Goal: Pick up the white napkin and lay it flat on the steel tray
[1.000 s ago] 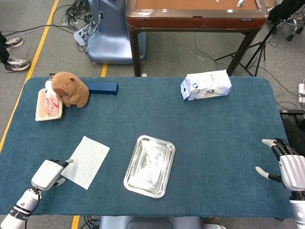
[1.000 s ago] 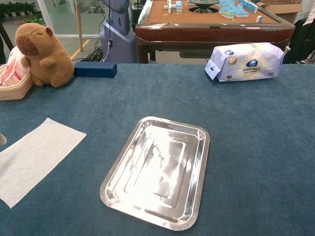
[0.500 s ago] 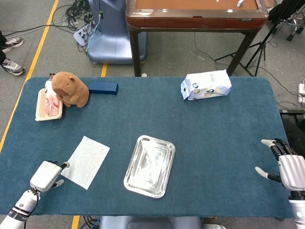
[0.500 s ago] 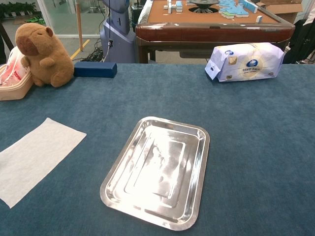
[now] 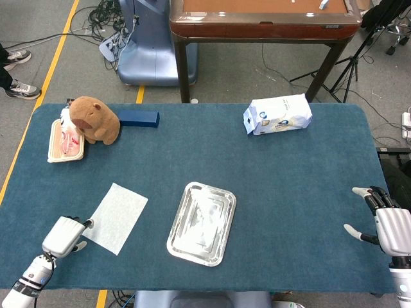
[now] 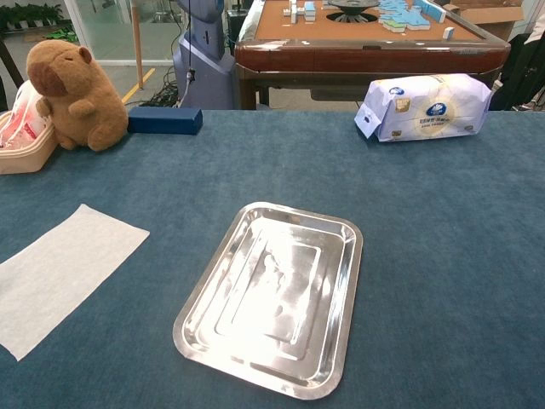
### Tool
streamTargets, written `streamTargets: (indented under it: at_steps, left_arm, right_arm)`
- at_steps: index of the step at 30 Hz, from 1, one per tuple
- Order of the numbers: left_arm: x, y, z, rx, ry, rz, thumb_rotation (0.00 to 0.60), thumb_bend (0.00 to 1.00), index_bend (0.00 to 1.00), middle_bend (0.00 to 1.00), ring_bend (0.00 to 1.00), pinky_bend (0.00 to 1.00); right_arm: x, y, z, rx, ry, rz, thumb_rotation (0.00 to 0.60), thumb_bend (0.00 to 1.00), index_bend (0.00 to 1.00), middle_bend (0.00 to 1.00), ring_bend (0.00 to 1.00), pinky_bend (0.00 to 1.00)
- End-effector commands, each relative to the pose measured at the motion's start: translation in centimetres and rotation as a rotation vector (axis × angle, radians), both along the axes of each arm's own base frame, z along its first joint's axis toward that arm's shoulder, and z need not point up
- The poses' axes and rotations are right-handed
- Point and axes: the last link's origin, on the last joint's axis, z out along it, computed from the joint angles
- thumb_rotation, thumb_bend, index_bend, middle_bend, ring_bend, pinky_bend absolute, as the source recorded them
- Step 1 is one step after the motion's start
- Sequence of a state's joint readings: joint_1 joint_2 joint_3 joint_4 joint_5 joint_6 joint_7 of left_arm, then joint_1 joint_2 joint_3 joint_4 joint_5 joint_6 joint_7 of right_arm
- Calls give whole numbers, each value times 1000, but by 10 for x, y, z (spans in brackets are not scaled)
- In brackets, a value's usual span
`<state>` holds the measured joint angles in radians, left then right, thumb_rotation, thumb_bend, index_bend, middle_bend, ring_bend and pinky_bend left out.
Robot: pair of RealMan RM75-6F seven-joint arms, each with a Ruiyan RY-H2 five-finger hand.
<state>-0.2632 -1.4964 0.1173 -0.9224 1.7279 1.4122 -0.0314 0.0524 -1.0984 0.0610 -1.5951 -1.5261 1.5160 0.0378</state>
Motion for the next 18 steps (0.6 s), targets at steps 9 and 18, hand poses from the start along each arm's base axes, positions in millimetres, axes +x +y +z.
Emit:
streamTargets:
  at_steps: [9, 18]
  left_arm:
    - [0, 1, -3, -6, 4, 4, 600, 158, 500, 891, 642, 730]
    - [-4, 1, -3, -5, 11, 19, 600, 160, 501, 891, 642, 730]
  right_arm:
    - [0, 0, 0, 0, -1, -1, 600, 0, 247, 289, 172, 363]
    - [0, 0, 0, 1, -1, -1, 600, 0, 247, 289, 172, 363]
